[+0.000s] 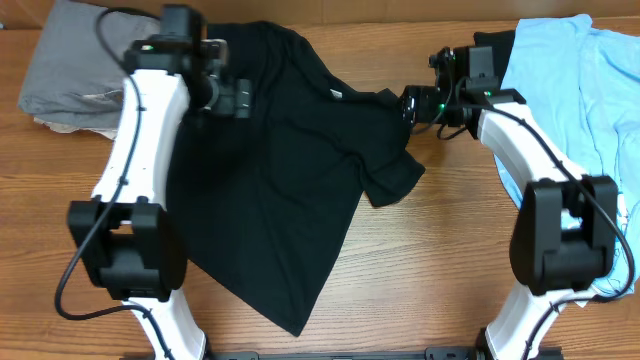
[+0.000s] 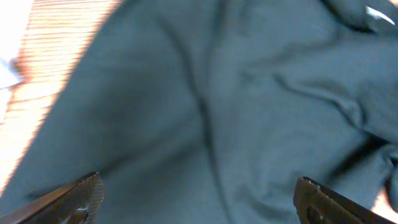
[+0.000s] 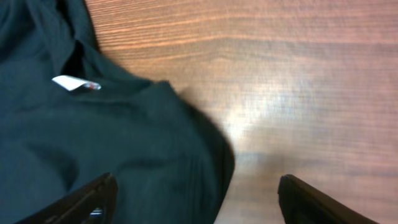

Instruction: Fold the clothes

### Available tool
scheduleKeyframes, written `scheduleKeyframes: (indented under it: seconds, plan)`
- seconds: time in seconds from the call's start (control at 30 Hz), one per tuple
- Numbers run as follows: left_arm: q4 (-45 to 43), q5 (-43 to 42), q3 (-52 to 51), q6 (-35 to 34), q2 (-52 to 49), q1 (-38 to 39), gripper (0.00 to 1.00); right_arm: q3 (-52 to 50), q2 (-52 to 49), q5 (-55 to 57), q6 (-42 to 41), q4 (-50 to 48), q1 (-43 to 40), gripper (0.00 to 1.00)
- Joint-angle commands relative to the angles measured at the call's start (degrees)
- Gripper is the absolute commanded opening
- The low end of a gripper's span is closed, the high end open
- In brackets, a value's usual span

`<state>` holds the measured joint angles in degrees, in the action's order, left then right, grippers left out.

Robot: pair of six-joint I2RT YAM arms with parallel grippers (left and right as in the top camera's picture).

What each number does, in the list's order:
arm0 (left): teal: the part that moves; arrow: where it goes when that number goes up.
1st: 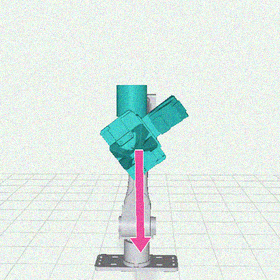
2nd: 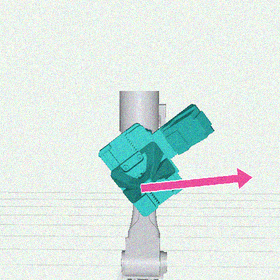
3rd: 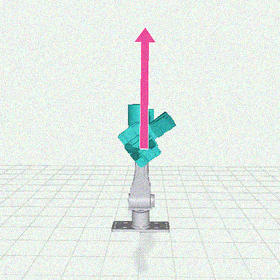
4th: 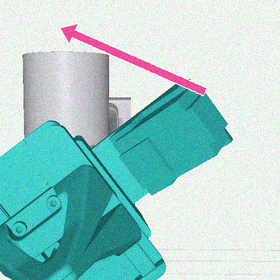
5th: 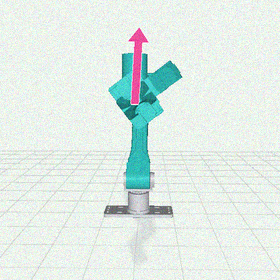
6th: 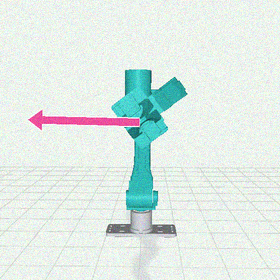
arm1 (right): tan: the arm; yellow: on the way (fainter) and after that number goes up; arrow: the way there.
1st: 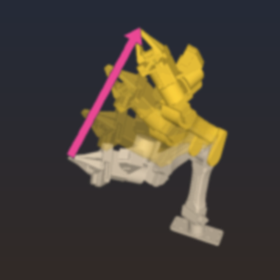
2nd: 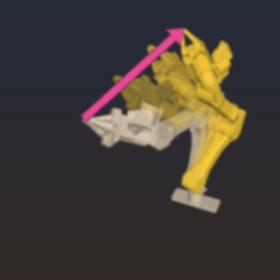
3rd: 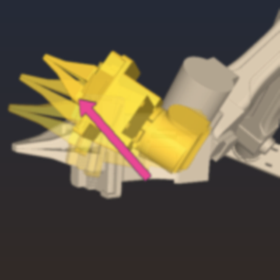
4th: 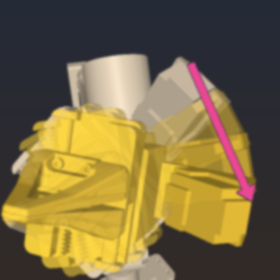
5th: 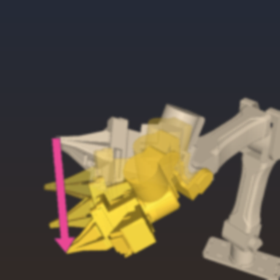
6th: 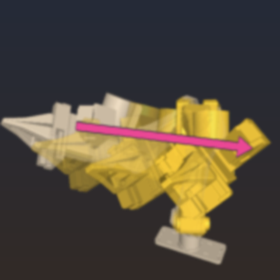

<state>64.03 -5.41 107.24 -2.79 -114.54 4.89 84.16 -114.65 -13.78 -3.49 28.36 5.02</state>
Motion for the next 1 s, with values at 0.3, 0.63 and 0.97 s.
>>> scheduleKeyframes:
  seconds: [0.3,0.63,0.97]
  plan:
    - [-0.44,0.00,1.14,1.51,0.59,4.24,1.00,5.60,-10.01,0.63,8.09,-4.83,2.80,0.73]
    - [-0.44,0.00,1.14,1.51,0.55,4.26,1.00,5.60,-14.16,5.14,5.51,-9.75,6.97,0.58]
    - [-1.49,-0.07,0.81,1.51,0.35,4.26,1.00,9.86,-13.07,11.82,-1.53,-6.32,1.77,0.12]
